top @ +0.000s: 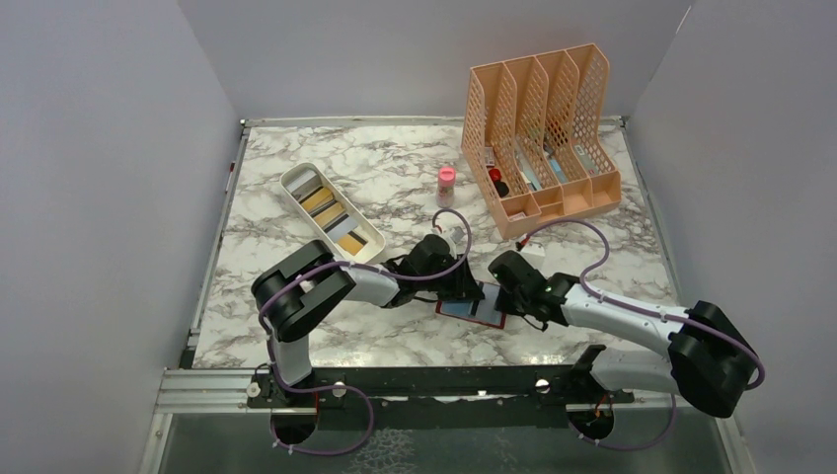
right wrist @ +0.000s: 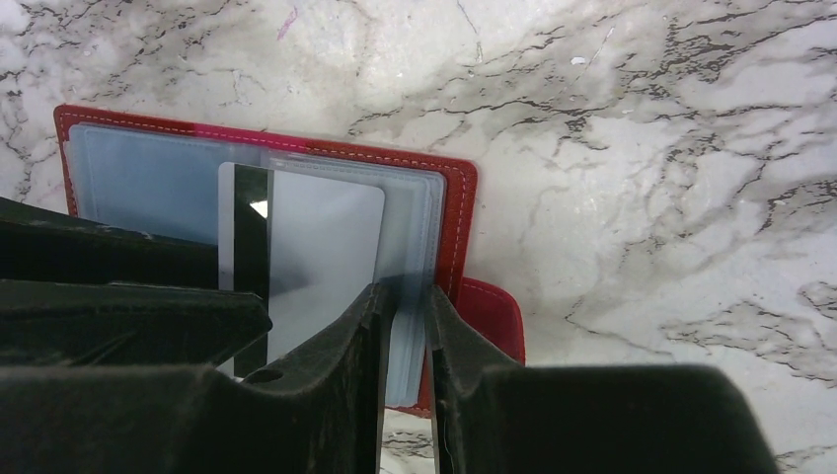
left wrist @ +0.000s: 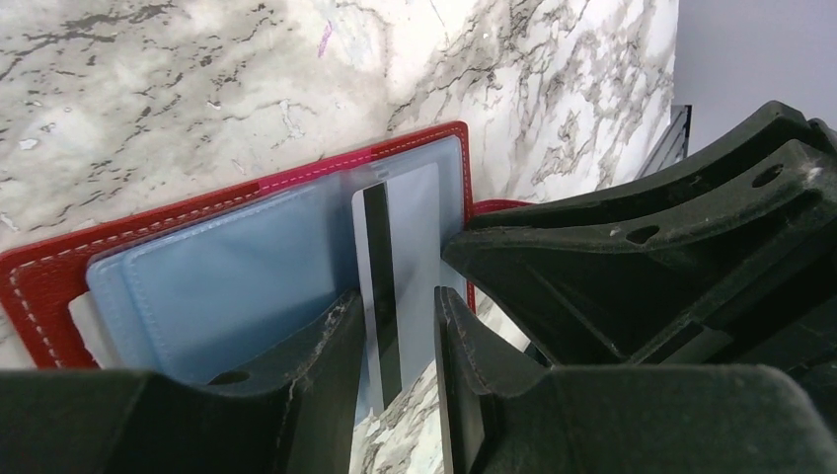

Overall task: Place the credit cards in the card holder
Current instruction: Insert the credit card into the card holder.

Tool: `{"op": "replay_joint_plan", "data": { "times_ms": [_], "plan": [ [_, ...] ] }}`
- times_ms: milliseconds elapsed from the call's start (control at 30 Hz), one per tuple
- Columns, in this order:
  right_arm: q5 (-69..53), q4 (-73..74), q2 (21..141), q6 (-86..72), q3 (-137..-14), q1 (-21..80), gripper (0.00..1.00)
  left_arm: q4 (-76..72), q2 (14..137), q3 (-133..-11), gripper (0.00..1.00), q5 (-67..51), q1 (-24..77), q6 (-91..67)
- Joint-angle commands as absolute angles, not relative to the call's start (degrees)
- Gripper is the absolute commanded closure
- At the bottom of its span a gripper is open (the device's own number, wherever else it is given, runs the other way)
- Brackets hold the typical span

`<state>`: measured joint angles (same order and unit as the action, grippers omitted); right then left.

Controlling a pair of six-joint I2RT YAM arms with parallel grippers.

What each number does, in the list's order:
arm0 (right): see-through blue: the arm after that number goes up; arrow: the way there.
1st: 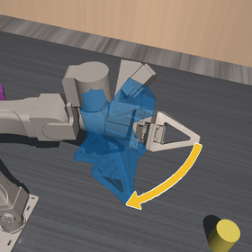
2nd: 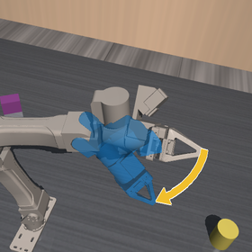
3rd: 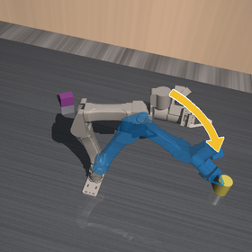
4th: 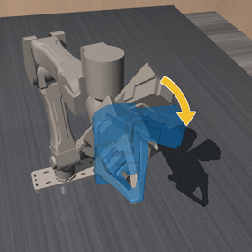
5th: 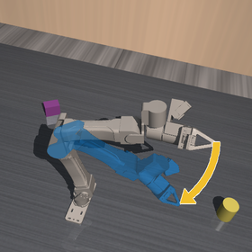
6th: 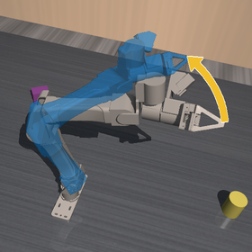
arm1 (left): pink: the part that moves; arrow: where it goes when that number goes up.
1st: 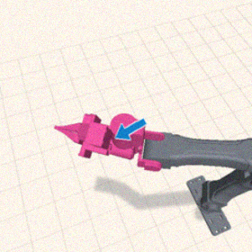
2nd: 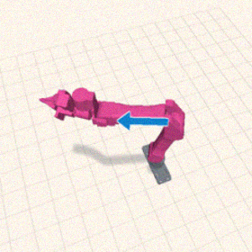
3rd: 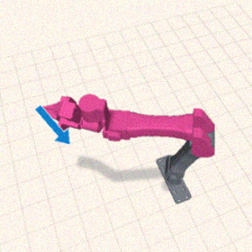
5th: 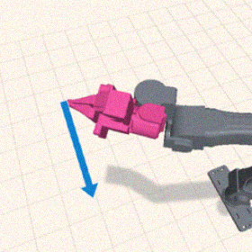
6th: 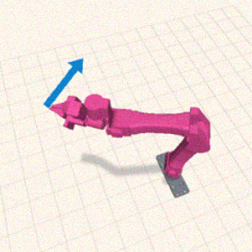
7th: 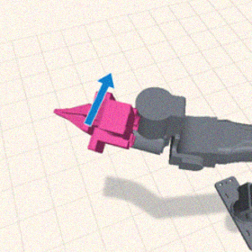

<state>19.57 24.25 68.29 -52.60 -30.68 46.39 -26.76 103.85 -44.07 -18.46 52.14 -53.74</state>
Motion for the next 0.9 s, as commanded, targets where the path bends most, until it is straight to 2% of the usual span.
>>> {"op": "replay_joint_plan", "data": {
  "times_ms": [0, 300, 600, 867],
  "plan": [
    [18.6, 22.8, 69.2, -53.3, -30.0, 46.3, 0.76, -25.3, 104.8, -45.6, 0.65, -16.7, 53.0, -52.2],
    [22.0, 27.6, 68.1, -53.6, -32.6, 46.3, 0.76, -25.1, 104.9, -45.5, 0.65, -15.9, 53.6, -52.4],
    [30.4, 37.3, 66.7, -62.4, -32.9, 46.3, 0.76, -25.1, 104.5, -45.5, 0.64, -15.4, 53.6, -52.4],
    [28.7, 35.3, 68.4, -64.5, -31.8, 46.3, 0.76, -25.1, 105.3, -46.7, 0.64, -15.6, 54.5, -52.3]
  ]
}}
